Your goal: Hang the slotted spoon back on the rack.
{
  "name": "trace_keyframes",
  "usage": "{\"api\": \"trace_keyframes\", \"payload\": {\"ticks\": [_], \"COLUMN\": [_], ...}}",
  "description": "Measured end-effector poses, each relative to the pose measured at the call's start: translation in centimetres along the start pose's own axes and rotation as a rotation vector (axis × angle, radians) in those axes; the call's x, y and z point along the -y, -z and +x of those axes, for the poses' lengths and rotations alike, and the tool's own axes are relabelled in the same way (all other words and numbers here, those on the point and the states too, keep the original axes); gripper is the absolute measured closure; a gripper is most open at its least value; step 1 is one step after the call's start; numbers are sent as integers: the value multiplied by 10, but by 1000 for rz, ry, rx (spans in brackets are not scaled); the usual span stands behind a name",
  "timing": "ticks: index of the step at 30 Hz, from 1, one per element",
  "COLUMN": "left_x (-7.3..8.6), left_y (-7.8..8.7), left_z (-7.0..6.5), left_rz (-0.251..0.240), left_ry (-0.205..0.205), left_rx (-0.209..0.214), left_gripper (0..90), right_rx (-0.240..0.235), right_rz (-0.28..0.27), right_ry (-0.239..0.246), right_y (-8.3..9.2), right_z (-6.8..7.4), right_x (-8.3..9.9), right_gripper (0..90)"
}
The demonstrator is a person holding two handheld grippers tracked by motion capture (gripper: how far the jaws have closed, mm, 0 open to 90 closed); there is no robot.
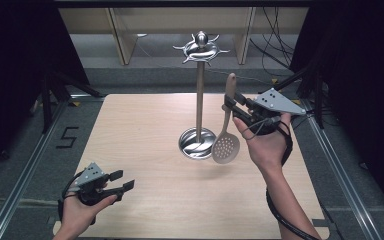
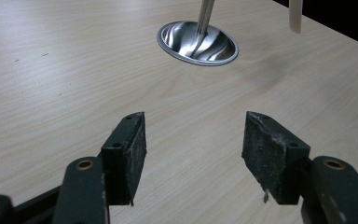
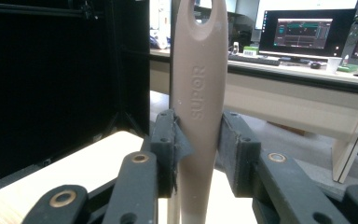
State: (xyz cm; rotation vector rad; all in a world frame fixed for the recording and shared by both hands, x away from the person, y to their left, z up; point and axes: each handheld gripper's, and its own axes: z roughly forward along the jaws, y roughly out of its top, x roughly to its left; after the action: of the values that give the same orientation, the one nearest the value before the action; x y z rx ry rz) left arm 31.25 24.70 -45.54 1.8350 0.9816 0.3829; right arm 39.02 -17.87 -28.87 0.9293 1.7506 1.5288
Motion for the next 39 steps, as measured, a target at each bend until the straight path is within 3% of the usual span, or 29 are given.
{"api": "trace_keyframes", "payload": {"ticks": [5, 10, 11, 15, 24, 28, 39], "left_x": [0, 0, 0, 0, 0, 0, 0], "left_y": [0, 0, 0, 0, 0, 0, 0], "left_z": [1, 1, 0, 0, 0, 0, 0], "left_rz": [-1, -3, -5, -4, -5, -5, -8], "left_ry": [-13, -8, 11, 13, 12, 12, 10], "left_rx": [0, 3, 3, 3, 4, 4, 5], "left_gripper": [389, 389, 389, 389, 389, 389, 389], "right_rx": [2, -8, -8, -2, -16, -24, -38], "right_rz": [-5, 2, 4, -3, -6, 4, 16], "right_ry": [20, 8, 12, 12, 54, 38, 57], "right_y": [-4, -8, -10, -12, -19, -21, -30], "right_z": [1, 3, 4, 5, 7, 11, 17], "right_x": [-3, -5, -6, -7, -16, -18, -25], "right_gripper": [694, 694, 694, 694, 694, 694, 693]}}
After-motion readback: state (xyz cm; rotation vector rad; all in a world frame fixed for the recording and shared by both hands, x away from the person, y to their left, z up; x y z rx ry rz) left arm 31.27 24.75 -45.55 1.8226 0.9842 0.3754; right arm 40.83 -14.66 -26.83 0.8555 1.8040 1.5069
